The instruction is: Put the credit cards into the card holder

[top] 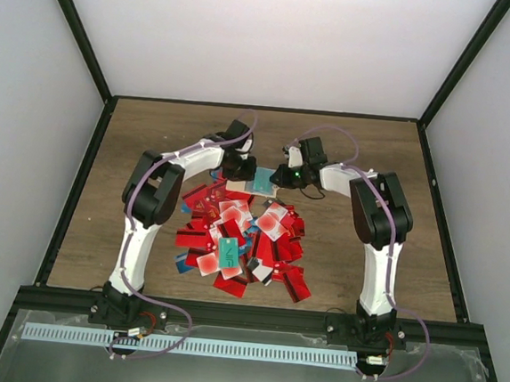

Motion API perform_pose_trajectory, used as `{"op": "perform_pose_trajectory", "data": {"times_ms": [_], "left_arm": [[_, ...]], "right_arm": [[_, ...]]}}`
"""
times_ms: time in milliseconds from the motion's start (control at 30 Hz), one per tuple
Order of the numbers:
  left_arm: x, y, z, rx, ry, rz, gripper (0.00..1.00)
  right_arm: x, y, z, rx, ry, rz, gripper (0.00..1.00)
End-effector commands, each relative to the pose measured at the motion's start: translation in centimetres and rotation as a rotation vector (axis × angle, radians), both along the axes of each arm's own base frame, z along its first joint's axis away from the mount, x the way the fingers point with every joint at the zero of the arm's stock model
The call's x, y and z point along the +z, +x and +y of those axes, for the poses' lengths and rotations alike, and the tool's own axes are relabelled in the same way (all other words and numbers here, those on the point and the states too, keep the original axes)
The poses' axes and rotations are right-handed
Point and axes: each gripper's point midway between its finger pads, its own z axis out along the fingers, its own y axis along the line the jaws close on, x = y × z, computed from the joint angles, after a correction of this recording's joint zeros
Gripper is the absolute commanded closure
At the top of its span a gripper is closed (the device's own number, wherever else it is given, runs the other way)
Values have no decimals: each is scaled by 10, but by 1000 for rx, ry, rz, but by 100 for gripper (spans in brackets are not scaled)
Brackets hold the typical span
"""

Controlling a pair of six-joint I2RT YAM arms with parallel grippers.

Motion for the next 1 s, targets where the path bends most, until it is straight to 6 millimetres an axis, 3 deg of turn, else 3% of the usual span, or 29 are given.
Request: {"op": "perform_pose_trajectory", "data": {"times_ms": [0,200,433,700,967], "left_arm": [[15,-5,-2,-23,3,-30,78],[26,-6,1,-29,13,-57,79],[34,-5,-4,-59,-19,-83,83],[19,-10,-24,-122,-115,-41,89],[3,-11,-22,-127,-91,-21,96]], "right_arm": [[36,-3,7,29,57,-54,90],[55,-7,13,48,112,-56,86],[58,-9,17,55,162,-31,81],[42,-7,14,35,154,12,74],[25,-4,5,10,142,50,70]]}}
